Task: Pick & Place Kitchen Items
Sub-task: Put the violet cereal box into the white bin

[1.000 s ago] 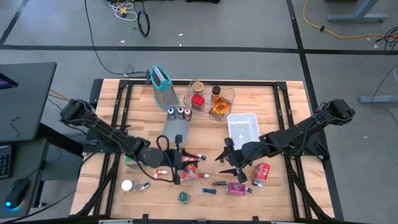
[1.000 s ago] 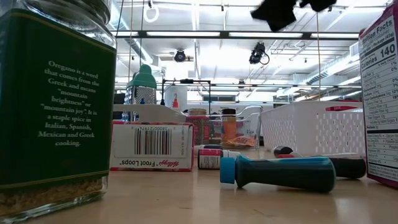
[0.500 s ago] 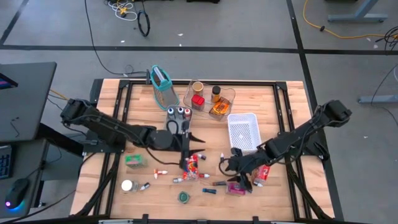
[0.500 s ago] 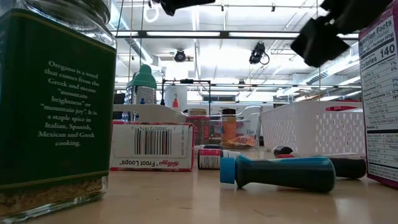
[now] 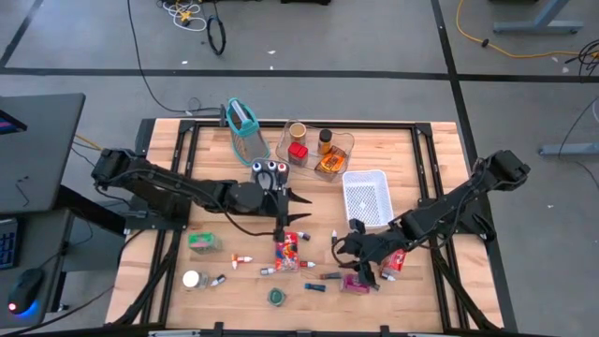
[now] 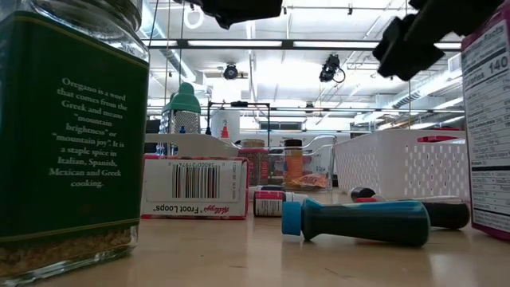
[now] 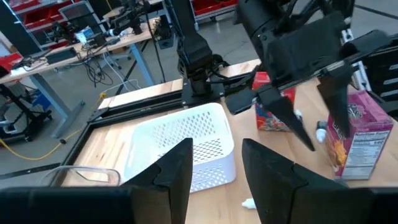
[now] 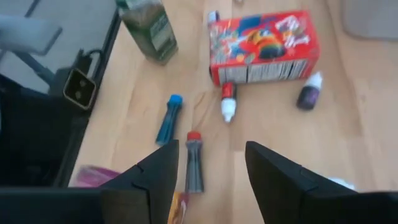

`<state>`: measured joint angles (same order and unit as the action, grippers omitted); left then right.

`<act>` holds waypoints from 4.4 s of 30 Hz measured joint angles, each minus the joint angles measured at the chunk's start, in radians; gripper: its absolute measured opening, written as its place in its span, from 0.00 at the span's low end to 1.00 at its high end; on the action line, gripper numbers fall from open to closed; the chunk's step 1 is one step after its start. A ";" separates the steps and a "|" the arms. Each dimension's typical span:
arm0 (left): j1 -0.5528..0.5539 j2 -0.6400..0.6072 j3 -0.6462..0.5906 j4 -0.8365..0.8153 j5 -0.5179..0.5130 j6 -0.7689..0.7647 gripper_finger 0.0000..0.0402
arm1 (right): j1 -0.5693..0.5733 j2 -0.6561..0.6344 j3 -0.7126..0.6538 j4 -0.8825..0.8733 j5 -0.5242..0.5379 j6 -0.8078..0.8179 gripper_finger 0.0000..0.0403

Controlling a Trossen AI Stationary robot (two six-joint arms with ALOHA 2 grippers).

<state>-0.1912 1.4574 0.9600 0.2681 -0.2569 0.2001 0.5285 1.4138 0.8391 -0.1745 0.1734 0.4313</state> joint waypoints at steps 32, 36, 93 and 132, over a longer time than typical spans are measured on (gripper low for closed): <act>0.005 0.000 0.000 0.036 -0.011 -0.005 0.36 | 0.049 -0.024 0.000 -0.089 -0.158 0.193 0.48; 0.005 0.000 0.000 0.035 -0.011 -0.003 0.36 | 0.051 0.010 0.000 -0.083 -0.152 0.190 0.48; 0.005 0.000 0.000 0.037 0.016 -0.007 0.35 | -0.711 -0.317 0.083 -0.679 -0.220 -0.589 0.00; 0.005 0.000 0.000 0.037 0.011 0.129 0.35 | -1.102 -0.303 -0.072 -0.452 -0.122 -0.845 0.34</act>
<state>-0.1867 1.4574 0.9600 0.3052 -0.2459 0.3289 -0.5739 1.1110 0.7673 -0.6267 0.0518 -0.4140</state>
